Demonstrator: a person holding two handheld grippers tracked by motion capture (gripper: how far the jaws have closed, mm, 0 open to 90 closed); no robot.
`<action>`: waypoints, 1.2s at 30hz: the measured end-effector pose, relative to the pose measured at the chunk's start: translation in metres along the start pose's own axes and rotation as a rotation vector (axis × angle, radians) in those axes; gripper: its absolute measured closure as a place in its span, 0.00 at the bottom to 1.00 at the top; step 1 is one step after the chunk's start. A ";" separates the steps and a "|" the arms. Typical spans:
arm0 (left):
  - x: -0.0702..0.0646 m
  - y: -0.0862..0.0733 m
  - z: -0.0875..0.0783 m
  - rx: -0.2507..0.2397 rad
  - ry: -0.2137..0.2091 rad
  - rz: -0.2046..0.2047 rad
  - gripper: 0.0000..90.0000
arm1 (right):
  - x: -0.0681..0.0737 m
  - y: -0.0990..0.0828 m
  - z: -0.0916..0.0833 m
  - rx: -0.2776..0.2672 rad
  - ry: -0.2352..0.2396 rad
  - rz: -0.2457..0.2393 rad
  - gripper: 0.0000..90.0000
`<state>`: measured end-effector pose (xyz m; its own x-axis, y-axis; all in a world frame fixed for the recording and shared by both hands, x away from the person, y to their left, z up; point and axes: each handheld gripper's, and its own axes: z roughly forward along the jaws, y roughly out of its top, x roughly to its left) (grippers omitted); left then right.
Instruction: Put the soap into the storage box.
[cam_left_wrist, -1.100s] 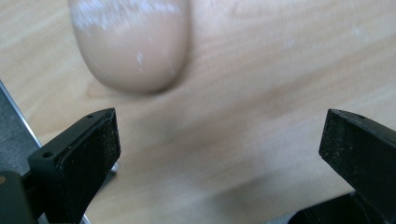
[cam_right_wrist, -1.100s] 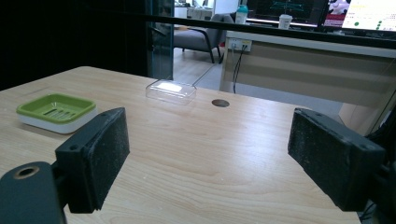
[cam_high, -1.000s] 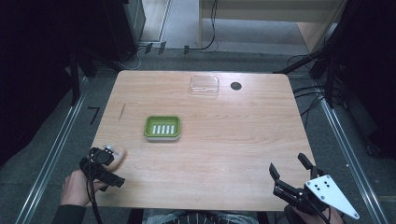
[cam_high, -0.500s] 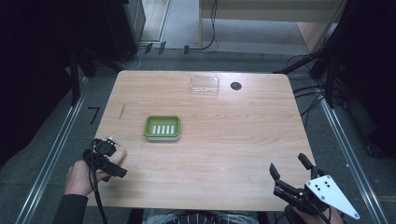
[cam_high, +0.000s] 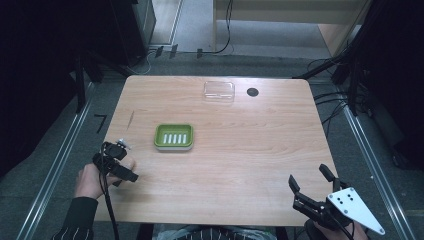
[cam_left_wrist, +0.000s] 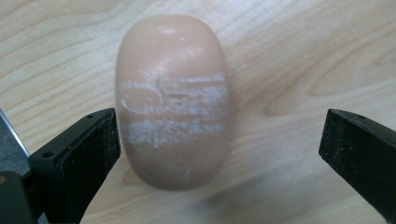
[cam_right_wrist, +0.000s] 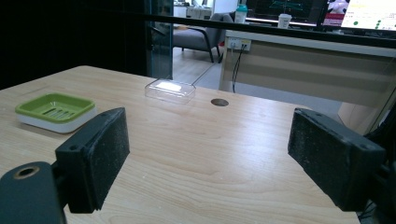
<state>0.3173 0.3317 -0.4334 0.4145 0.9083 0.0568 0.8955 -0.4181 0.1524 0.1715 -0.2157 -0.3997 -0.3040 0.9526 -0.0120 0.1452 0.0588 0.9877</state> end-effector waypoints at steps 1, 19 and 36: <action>0.000 0.000 0.000 0.000 0.000 0.000 0.00 | 0.000 0.000 0.000 0.000 0.000 0.000 0.15; 0.014 0.012 0.017 0.048 -0.024 0.004 0.05 | 0.000 0.000 0.000 0.002 -0.001 0.003 0.15; 0.016 0.008 0.019 0.046 -0.011 0.004 0.24 | 0.000 0.000 -0.001 -0.001 0.000 0.002 0.15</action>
<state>0.3339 0.3424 -0.4498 0.4194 0.9066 0.0461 0.9003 -0.4219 0.1065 0.1710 -0.2160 -0.3997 -0.3035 0.9528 -0.0099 0.1452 0.0565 0.9878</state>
